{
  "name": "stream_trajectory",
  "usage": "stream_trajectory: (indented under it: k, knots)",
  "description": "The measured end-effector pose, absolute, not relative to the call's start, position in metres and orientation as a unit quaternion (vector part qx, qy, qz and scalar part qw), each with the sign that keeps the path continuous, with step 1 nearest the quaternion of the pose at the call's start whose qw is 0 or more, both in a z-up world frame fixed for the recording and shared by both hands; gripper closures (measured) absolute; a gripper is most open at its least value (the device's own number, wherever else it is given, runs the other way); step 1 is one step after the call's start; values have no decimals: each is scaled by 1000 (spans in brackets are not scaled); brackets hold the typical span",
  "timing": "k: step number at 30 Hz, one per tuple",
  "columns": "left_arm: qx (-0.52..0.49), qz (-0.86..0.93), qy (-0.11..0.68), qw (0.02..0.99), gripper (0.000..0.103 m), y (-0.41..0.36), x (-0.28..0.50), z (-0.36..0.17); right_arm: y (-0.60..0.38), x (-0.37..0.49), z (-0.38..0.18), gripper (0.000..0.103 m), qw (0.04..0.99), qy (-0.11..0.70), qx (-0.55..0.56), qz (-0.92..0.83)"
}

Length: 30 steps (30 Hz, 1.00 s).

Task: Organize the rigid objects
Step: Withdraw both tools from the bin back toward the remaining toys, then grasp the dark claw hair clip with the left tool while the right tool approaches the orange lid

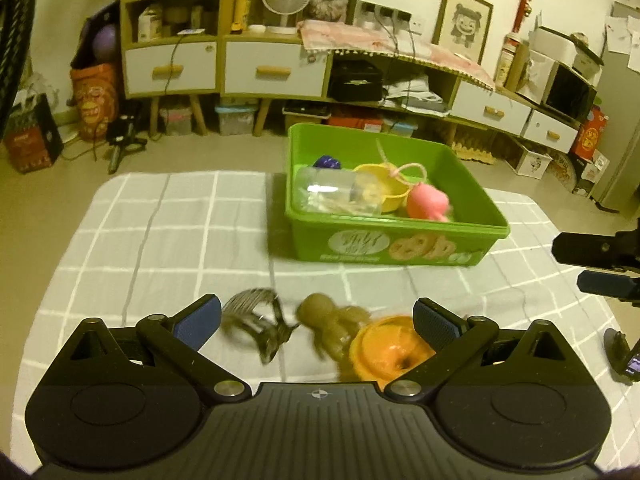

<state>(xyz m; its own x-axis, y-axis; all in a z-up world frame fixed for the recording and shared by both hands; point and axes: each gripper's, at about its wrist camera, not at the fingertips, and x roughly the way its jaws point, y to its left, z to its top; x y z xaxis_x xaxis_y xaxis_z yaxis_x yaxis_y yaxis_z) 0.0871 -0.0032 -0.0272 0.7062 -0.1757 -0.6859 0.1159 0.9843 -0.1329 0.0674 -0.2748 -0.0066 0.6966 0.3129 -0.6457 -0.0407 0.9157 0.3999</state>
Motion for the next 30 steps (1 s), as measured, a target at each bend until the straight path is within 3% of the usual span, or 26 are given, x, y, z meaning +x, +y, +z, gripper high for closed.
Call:
stream_trajectory:
  k: [19,30]
  knots:
    - [-18,-84,368,926,2,12,55,-49,-272,37,-28,16,944,314,26,97]
    - [-17,-77,351,933,2,16,63,-61,-248,22,-54,16,928,332,-37,162]
